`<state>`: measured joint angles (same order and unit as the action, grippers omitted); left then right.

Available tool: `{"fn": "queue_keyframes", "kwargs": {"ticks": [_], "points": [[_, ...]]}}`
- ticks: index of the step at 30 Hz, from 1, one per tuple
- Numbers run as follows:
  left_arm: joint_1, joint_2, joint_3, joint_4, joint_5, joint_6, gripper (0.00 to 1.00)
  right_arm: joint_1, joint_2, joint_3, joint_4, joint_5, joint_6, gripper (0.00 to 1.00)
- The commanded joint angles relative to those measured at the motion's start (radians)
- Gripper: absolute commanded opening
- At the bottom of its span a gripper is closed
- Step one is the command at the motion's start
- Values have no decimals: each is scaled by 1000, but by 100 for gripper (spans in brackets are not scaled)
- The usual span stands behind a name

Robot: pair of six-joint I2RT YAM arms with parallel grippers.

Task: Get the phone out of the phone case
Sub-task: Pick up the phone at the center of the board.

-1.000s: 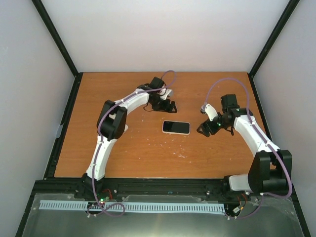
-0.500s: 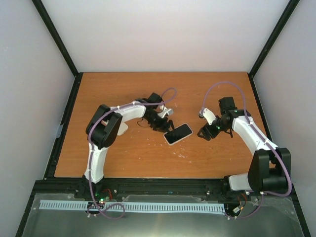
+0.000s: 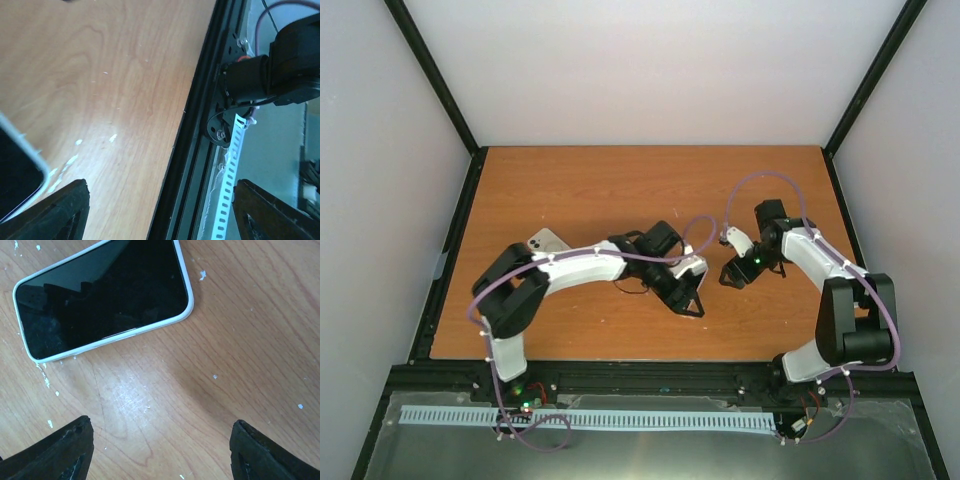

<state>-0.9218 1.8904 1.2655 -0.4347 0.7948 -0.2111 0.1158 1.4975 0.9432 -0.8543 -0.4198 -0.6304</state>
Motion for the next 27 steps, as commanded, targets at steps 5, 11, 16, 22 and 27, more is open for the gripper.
{"fn": "queue_keyframes", "kwargs": {"ticks": [5,11,16,22,27], "points": [[93,-175,-123,-25,-349,-95,80,4,-2,54,-39,14,65,74],[116,-115,-184,28,-344,-111,80,4,-34,58,-50,28,90,74],[106,-42,-159,110,-242,-90,80,4,-33,61,-54,48,117,79],[53,88,-32,179,-132,-36,80,-51,-8,90,-79,47,127,82],[38,240,139,325,-49,-60,80,-155,21,118,-104,28,115,82]]}}
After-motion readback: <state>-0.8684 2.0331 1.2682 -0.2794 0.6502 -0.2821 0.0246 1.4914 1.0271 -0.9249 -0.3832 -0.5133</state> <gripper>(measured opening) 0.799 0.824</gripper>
